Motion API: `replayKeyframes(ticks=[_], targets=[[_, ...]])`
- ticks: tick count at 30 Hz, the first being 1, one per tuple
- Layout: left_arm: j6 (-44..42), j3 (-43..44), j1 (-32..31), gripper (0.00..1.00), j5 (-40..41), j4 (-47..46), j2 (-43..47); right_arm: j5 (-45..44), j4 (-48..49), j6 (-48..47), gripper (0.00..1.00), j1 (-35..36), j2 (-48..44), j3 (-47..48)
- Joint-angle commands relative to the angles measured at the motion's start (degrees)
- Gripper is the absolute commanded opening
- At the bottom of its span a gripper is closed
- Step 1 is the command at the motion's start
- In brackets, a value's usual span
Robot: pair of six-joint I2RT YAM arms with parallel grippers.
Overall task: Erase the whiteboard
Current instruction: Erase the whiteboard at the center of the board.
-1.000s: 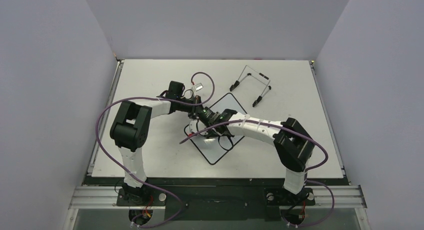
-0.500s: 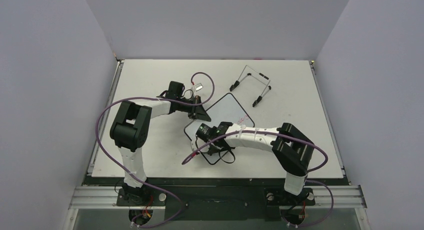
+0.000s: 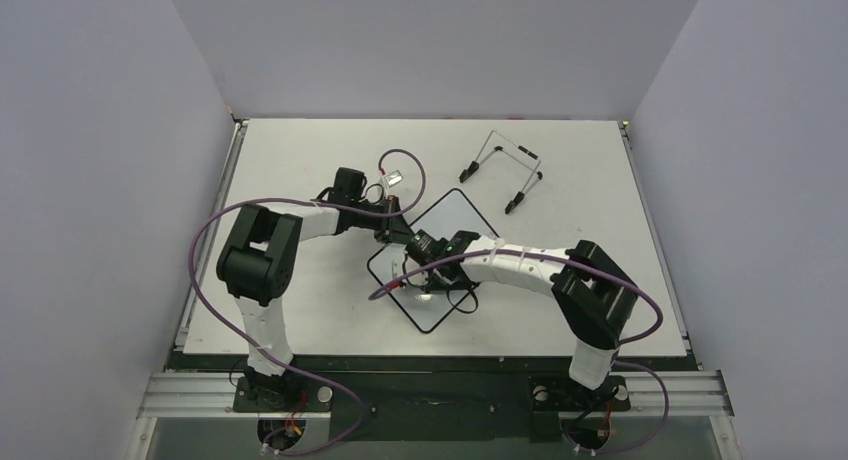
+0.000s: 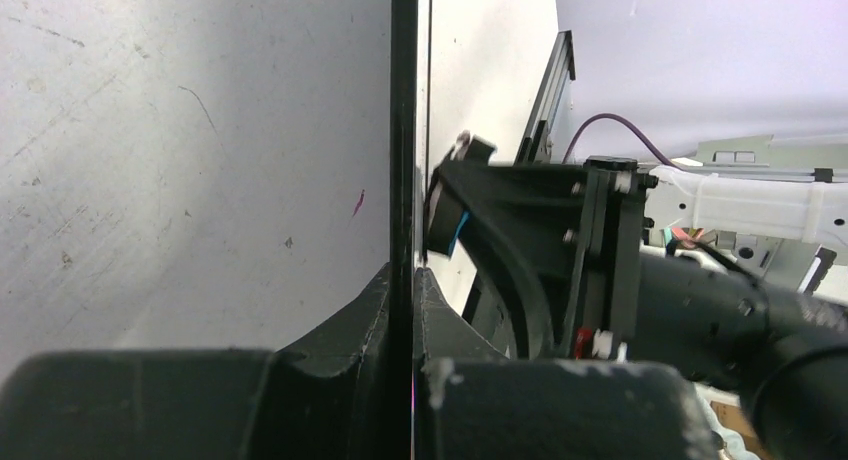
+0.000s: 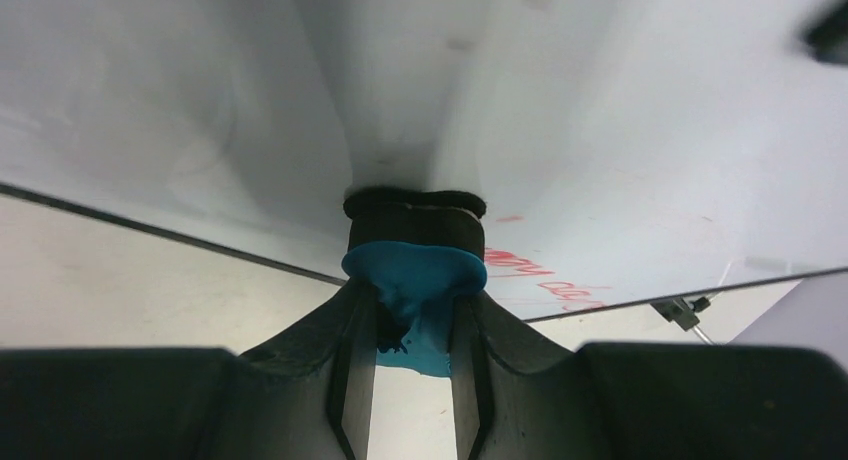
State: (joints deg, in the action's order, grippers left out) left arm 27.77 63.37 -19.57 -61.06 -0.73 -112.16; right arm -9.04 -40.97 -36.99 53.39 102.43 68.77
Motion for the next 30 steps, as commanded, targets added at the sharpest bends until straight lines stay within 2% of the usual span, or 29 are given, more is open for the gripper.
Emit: replayKeyframes(ticks=[1,3,11,17,22,30], targets=[[1.13,-1.91,-0.47,0.0,2.0,-5.65,4.22,6.56,0.87,-0.72,0.0,7.29,-0.41,-3.58],[1.89,-2.95,-0.42,0.0,2.43,-6.84,5.21,5.86,1.3,-0.23,0.0,7.6,0.08,-2.8],[2.76,-5.64,-0.04,0.0,2.89,-8.64,7.8,6.7,5.01,0.86,0.0,-2.04,-3.3,-2.6],[3.34,-5.91,-0.03,0.0,3.01,-9.33,8.13,12.0,2.94,-3.79,0.0,1.05,-5.34,-6.65],[3.52,-5.99,-0.03,0.0,3.08,-9.29,8.35,10.65,3.13,-5.57,0.0,6.68,-4.65,-7.65],[3.52,-6.43,-0.03,0.0,3.05,-9.37,8.83,5.16,7.09,-1.99,0.0,1.34,-4.63,-2.39]])
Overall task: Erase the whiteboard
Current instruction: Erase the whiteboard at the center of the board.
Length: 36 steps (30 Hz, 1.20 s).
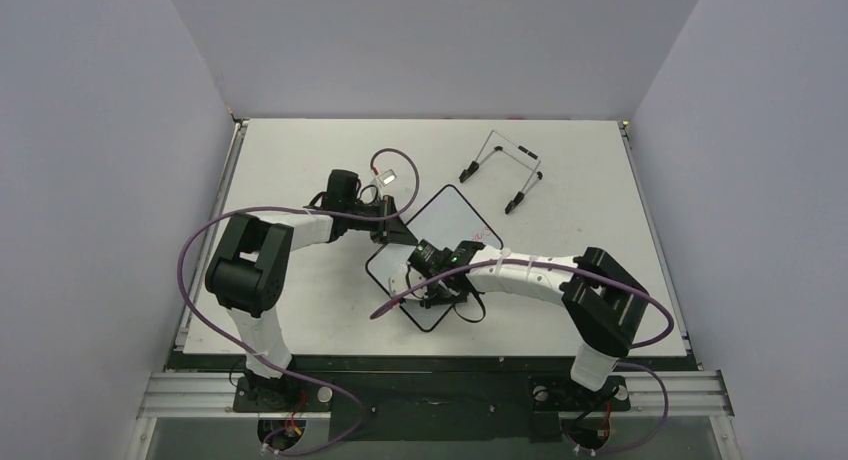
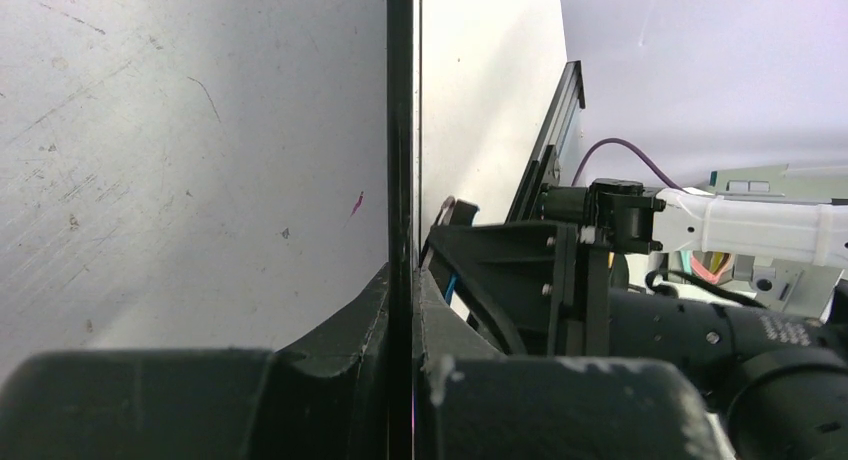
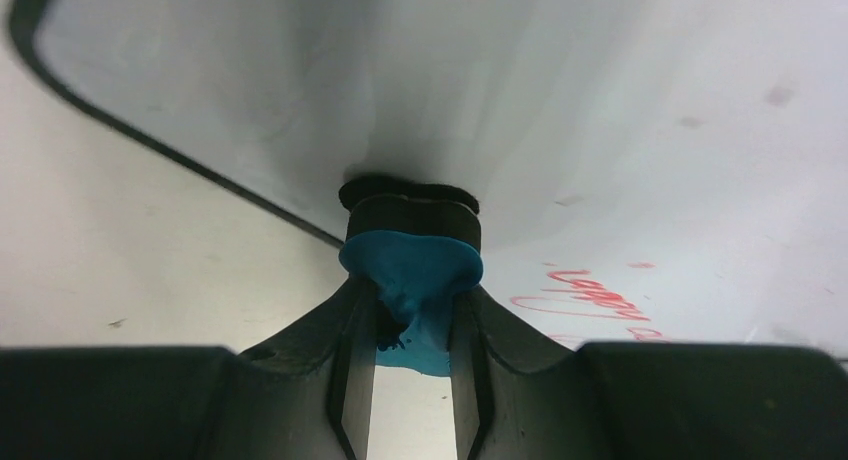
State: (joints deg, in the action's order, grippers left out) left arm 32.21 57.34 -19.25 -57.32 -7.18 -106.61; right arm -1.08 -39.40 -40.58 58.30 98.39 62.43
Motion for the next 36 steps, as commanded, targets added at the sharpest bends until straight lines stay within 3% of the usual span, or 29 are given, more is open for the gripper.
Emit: replayKeyframes(ticks=[1,10,19,28,36], targets=[[-0.92,-0.46,-0.35,0.0,-0.69,-2.93,3.3,-3.01,5.79,1.66,0.0,-4.34,-0.75,4.11],[-0.87,-0.16,-0.37,0.0,-0.72,-2.92,3.3,-1.27,3.51,-0.55,0.0,-6.75,-0.85,1.95],[-0.78,-0.1,-0.36,0.0,-0.77,-2.93,3.18,1.46,-0.39,-2.61,0.0,1.81,1.12,0.85],[-0.74,-0.21,-0.35,0.0,-0.83,-3.08,3.39,-1.56,2.56,5.34,0.0,-7.34,1.97,9.42],[-0.65,0.27,-0.36,0.0,-1.18,-3.28,3.01,-2.94,0.39,1.6,0.0,-7.33,2.54,4.18]])
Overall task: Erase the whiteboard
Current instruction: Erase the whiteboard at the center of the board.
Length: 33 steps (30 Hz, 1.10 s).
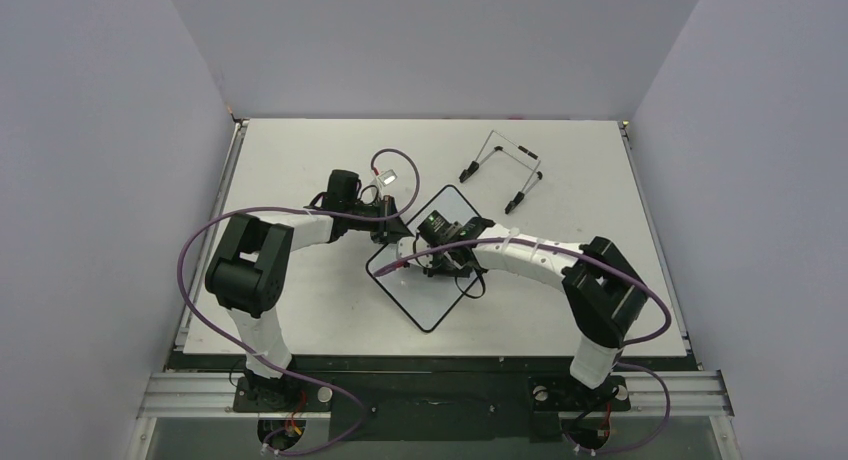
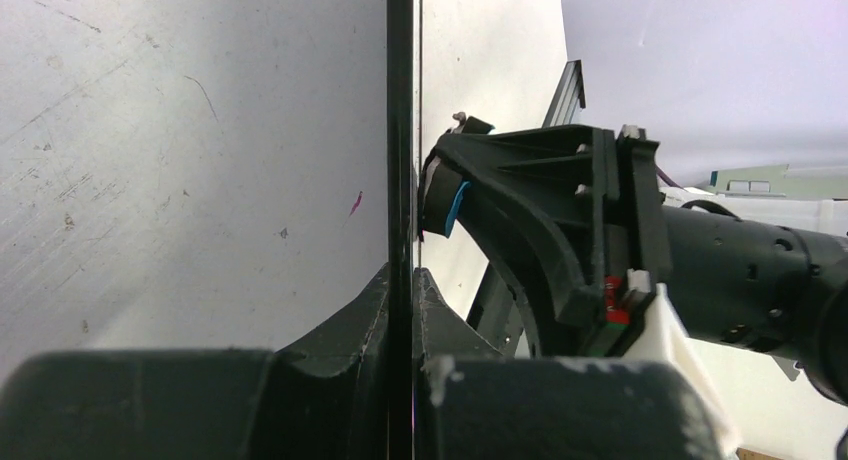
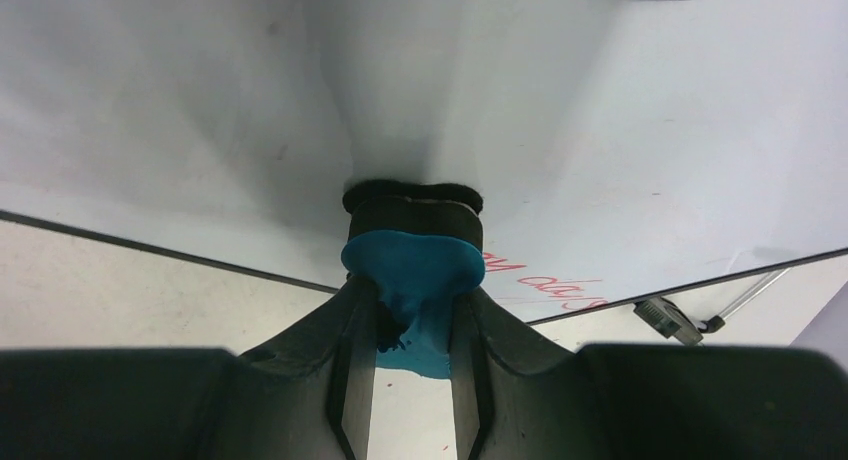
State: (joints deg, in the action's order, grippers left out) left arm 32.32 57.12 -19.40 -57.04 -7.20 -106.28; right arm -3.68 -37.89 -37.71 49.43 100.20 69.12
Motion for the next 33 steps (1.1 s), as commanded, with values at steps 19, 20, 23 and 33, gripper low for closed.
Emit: replayKeyframes(ticks=[19,20,23,33], targets=[[-0.85,0.14,-0.2,0.0,-1.58,-3.22,3.14,-1.51,-0.61,3.31,0.0,-1.09,4.96,6.55],[-0.85,0.11,-0.2,0.0,-1.54,-3.28,3.17,-1.81,-0.54,3.11,0.0,-1.24,4.99,6.02],[-0.83,0.12,-0.14,0.0,-1.69,-3.55,2.92,-1.78,-0.98,1.75,0.0,-1.15,4.55,2.69],[-0.52,-0.08,-0.14,0.0,-1.85,-4.14,3.09,5.22,-2.88,-1.57,0.0,7.58,2.58,-1.8]])
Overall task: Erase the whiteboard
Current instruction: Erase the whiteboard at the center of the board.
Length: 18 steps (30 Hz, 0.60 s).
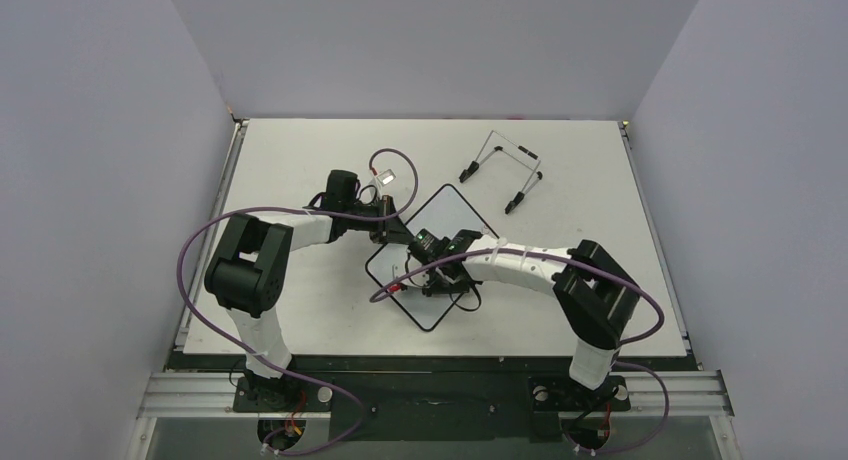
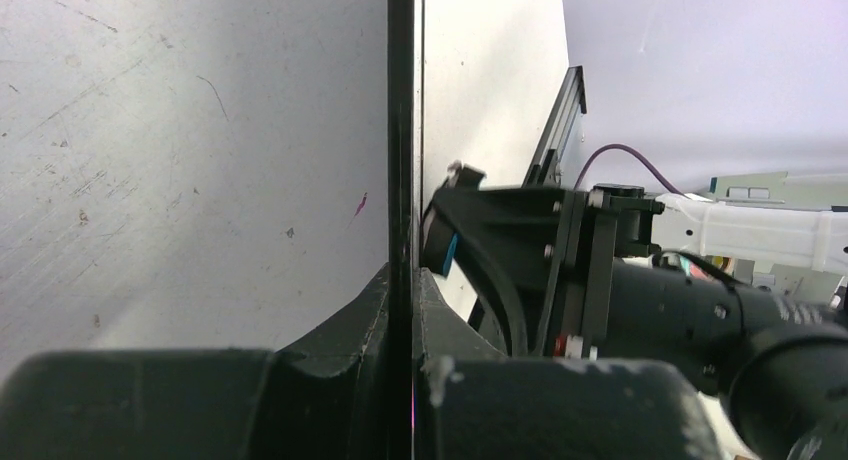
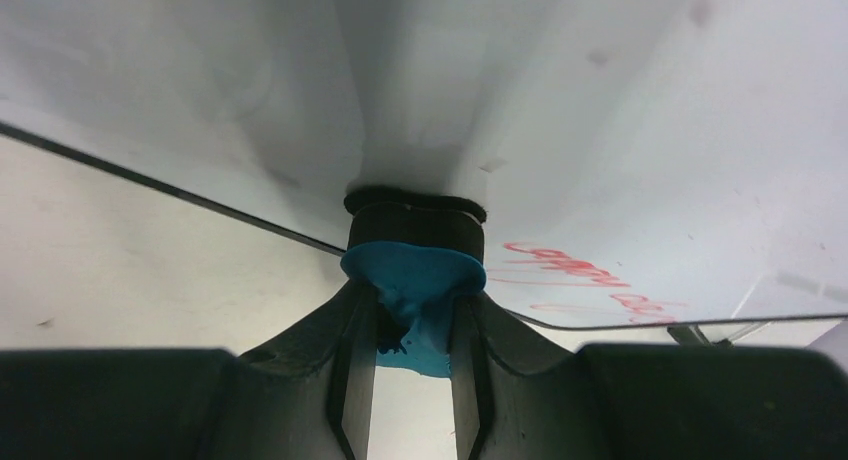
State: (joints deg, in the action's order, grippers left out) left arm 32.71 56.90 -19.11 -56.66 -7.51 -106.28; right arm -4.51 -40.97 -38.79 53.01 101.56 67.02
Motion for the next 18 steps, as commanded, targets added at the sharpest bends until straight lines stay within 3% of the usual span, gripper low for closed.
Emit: replayKeyframes(ticks=[1,10,18], targets=[[-0.9,0.09,-0.47,0.0,-2.16,-3.79,3.18,6.06,0.15,0.22,0.0,4.13,1.64,2.19],[-1.05,0.06,-0.42,0.0,-2.23,-3.42,3.57,2.98,2.27,4.2,0.0,-4.95,3.2,10.24],[-0.88,0.24,-0.42,0.0,-2.09,-3.4,4.04,6.64,0.48,-2.69,0.0,-6.33,0.79,1.03]])
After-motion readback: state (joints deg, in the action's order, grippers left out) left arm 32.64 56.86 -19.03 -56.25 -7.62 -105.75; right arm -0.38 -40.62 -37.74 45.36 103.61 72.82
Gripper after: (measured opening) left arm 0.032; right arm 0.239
